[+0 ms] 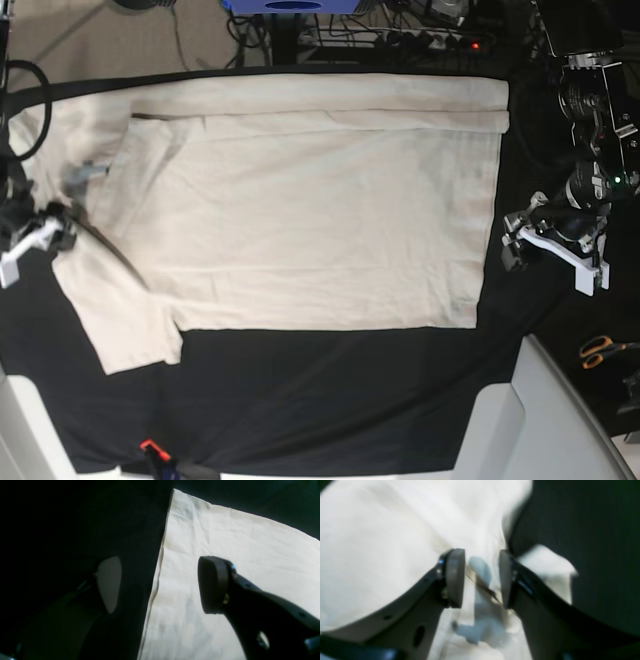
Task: Fold the T-shirt properly
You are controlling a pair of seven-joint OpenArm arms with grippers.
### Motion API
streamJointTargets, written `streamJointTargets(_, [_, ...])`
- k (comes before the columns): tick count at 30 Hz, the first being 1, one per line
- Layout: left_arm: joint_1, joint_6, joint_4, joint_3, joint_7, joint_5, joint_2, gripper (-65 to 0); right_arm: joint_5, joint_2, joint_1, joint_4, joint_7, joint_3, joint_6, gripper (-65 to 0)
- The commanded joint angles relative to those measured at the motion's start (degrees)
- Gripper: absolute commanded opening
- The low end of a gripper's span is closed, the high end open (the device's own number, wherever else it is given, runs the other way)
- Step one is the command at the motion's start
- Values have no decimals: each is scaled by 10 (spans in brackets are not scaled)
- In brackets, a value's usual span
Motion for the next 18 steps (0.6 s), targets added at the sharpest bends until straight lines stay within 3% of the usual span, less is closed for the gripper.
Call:
streamJointTargets(1, [-2, -3, 9, -3, -10, -6, -9, -193, 7, 14, 7, 22, 8, 9, -7, -389])
streamJointTargets(4, [-2, -3, 9, -3, -10, -6, -9, -193, 4, 15, 22, 34, 8, 29, -43, -339])
streamJointTargets(6, [-2, -3, 9, -3, -10, -6, -9, -193, 2, 18, 56, 8, 8, 24, -50, -285])
streamJointTargets(11, [-2, -3, 9, -3, -11, -6, -10, -193, -4, 26, 156, -147, 11, -27, -48, -258])
streamJointTargets(18, [-2, -3, 8, -4, -11, -6, -11, -193, -110, 8, 253, -323, 64, -85, -20, -258])
